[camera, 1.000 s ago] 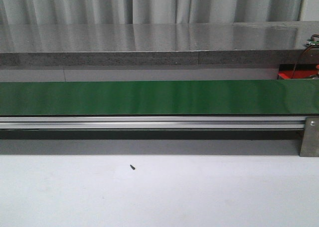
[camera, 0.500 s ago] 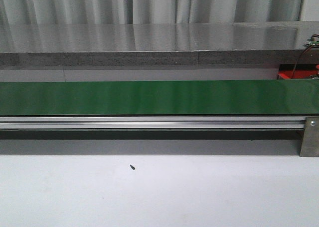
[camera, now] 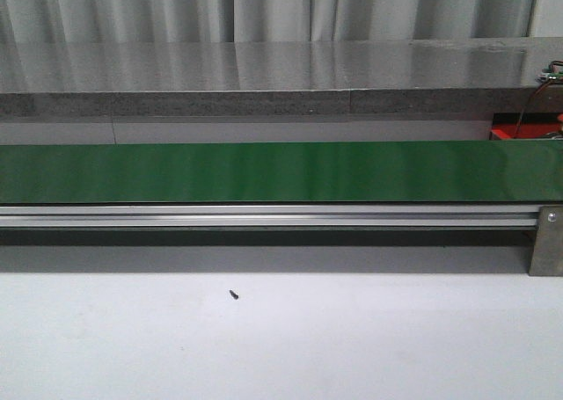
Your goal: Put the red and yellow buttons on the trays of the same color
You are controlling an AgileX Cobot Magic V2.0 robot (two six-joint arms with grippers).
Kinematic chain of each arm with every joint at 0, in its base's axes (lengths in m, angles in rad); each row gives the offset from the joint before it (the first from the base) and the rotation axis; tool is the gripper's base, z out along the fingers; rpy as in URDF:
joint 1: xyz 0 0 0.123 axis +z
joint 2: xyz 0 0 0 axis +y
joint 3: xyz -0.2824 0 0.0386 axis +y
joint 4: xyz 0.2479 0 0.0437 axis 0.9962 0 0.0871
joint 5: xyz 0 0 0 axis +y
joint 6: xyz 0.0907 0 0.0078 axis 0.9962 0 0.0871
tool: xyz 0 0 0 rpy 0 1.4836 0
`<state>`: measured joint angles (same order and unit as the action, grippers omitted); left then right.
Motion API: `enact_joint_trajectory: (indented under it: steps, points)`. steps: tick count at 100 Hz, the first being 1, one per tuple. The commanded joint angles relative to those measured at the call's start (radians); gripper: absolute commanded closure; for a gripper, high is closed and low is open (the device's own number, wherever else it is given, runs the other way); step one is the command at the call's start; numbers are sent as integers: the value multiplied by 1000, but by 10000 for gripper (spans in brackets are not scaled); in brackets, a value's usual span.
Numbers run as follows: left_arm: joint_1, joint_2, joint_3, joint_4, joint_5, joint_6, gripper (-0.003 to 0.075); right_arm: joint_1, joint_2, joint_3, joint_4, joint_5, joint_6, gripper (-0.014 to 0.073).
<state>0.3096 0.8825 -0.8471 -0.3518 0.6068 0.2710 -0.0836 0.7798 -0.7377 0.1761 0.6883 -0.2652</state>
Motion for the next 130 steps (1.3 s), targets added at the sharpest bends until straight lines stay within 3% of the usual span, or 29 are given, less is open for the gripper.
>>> enact_joint_trajectory:
  steps: [1, 31, 57, 130]
  points:
    - [84, 68, -98, 34, -23, -48, 151, -1, -6, -26, -3, -54, -2, 662]
    - [286, 385, -277, 35, 6, -52, 152, -1, -5, -26, -3, -54, -2, 662]
    - [384, 618, -355, 35, -10, -52, 152, -1, -5, -26, -3, -54, -2, 662]
    - [403, 934, -568, 87, 3, -52, 152, -1, -5, -26, -3, -53, -2, 662]
